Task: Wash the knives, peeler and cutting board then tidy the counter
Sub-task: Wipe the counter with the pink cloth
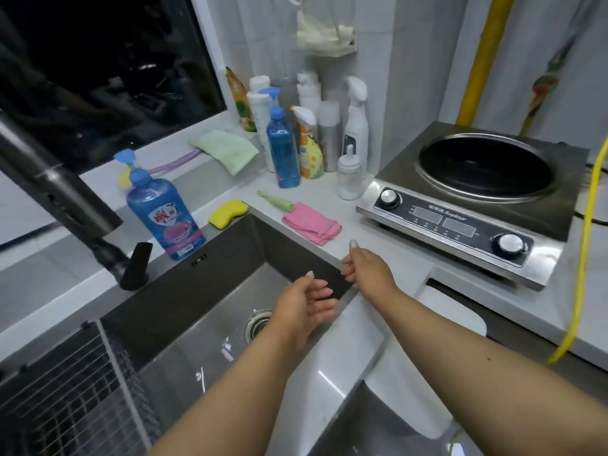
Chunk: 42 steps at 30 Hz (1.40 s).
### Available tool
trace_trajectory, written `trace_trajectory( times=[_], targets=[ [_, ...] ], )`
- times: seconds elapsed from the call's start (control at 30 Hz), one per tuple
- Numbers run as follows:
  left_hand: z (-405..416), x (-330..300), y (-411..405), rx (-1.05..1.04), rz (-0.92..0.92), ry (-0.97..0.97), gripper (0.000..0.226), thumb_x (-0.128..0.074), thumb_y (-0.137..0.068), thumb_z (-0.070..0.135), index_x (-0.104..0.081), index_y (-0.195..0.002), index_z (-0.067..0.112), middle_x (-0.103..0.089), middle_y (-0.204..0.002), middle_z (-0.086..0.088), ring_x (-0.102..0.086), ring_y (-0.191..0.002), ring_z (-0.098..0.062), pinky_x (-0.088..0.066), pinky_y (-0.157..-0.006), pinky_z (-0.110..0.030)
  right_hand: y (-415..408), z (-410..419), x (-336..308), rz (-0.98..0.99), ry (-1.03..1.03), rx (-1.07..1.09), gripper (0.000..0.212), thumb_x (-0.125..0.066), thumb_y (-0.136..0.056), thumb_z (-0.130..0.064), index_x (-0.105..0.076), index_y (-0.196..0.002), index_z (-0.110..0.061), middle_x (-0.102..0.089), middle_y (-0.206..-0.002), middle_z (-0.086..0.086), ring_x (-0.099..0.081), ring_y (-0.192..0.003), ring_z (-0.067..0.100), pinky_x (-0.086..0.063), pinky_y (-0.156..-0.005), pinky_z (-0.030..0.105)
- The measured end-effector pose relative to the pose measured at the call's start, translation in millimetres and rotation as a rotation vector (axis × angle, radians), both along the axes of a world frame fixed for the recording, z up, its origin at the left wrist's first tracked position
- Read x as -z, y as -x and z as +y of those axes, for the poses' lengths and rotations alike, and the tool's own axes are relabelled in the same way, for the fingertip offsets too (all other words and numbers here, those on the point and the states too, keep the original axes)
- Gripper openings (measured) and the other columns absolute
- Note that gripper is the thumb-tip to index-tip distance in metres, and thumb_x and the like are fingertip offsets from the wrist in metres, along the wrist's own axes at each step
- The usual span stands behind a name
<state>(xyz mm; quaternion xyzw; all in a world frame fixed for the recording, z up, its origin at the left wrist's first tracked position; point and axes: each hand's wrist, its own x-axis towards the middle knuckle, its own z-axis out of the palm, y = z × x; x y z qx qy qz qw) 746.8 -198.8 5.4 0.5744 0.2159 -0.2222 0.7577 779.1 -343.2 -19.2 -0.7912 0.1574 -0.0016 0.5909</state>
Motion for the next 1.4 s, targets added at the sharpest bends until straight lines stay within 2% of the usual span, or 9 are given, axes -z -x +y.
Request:
trace_trajectory(
  times=[0.33, 0.43, 0.6, 0.73, 0.83, 0.97, 1.1, 1.2, 1.4],
  targets=[
    [58, -11, -60, 0.058, -0.045, -0.06, 0.03, -0.045, -0.099, 0.03, -0.06, -0.086, 0.007, -0.063, -0.084, -0.01, -0.063, -0.072, -0.023, -0.052, -0.068, -0.034, -55, 47, -18, 0.023, 0.177, -0.078, 0.046, -0.031, -0.1, -0.043, -0.063, -0.089, -0.012, -0.066, -0.093, 0.006, -0.061, -0.091, 0.025, -0.047, -0.087, 0.038],
    [62, -11, -76, 0.07, -0.049, -0.06, 0.031, -0.045, -0.1, 0.03, -0.06, -0.087, 0.007, -0.062, -0.083, -0.009, -0.063, -0.072, -0.023, -0.052, -0.068, -0.033, -74, 48, -22, 0.01, 0.314, -0.097, 0.049, -0.031, -0.101, -0.041, -0.063, -0.094, -0.005, -0.066, -0.094, 0.012, -0.06, -0.09, 0.029, -0.045, -0.082, 0.035],
    [63, -7, -103, 0.089, -0.073, -0.112, 0.028, -0.046, -0.1, 0.028, -0.06, -0.089, 0.007, -0.062, -0.082, -0.009, -0.064, -0.07, -0.022, -0.054, -0.067, -0.032, -111, 43, -24, 0.011, 0.494, -0.106, 0.037, -0.039, -0.098, -0.041, -0.051, -0.074, -0.016, -0.061, -0.079, 0.006, -0.056, -0.08, 0.027, -0.038, -0.065, 0.032],
    [60, -8, -130, 0.07, -0.088, -0.16, 0.023, -0.047, -0.099, 0.025, -0.06, -0.093, 0.006, -0.061, -0.081, -0.008, -0.065, -0.069, -0.021, -0.055, -0.066, -0.032, -145, 43, -19, 0.011, 0.64, -0.156, 0.026, -0.053, -0.091, -0.04, -0.06, -0.097, -0.015, -0.066, -0.097, 0.007, -0.062, -0.088, 0.027, -0.045, -0.072, 0.031],
    [59, -10, -154, 0.051, -0.084, -0.21, 0.019, -0.045, -0.099, 0.021, -0.057, -0.094, 0.008, -0.058, -0.079, -0.008, -0.062, -0.065, -0.019, -0.054, -0.058, -0.028, -163, 46, -13, 0.018, 0.764, -0.254, 0.045, -0.063, -0.085, -0.041, -0.057, -0.122, -0.015, -0.059, -0.117, 0.007, -0.056, -0.105, 0.026, -0.045, -0.083, 0.032],
    [56, -11, -190, 0.018, -0.084, -0.304, 0.015, -0.047, -0.098, 0.021, -0.056, -0.106, 0.011, -0.055, -0.081, -0.007, -0.056, -0.066, -0.016, -0.051, -0.05, -0.024, -178, 44, 3, 0.018, 0.917, -0.31, 0.053, -0.063, -0.082, -0.047, -0.052, -0.124, -0.016, -0.054, -0.118, 0.008, -0.049, -0.108, 0.027, -0.044, -0.087, 0.035],
    [51, -6, -228, 0.129, -0.159, -0.479, 0.033, -0.039, -0.1, 0.032, -0.052, -0.128, 0.02, -0.056, -0.118, -0.014, -0.053, -0.097, -0.021, -0.051, -0.081, -0.033, -193, 42, 15, -0.041, 0.93, -0.336, 0.041, -0.061, -0.084, -0.042, -0.056, -0.116, -0.016, -0.054, -0.111, 0.008, -0.049, -0.104, 0.025, -0.043, -0.083, 0.033],
    [43, -1, -254, 0.185, -0.218, -0.546, 0.047, -0.029, -0.101, 0.045, -0.044, -0.141, 0.024, -0.044, -0.144, -0.006, -0.044, -0.127, -0.024, -0.034, -0.111, -0.043, -200, 39, 20, -0.127, 0.936, -0.357, 0.023, -0.055, -0.089, -0.031, -0.061, -0.097, -0.01, -0.055, -0.095, 0.007, -0.051, -0.094, 0.026, -0.039, -0.073, 0.031],
    [30, 2, -285, 0.215, -0.104, -0.512, 0.054, -0.024, -0.1, 0.055, -0.055, -0.133, 0.026, -0.047, -0.142, -0.008, -0.045, -0.126, -0.025, -0.031, -0.112, -0.043, -209, 33, 26, -0.171, 0.924, -0.368, 0.022, -0.051, -0.091, -0.029, -0.06, -0.084, -0.011, -0.048, -0.081, 0.002, -0.044, -0.077, 0.019, -0.036, -0.063, 0.03]
  ],
)
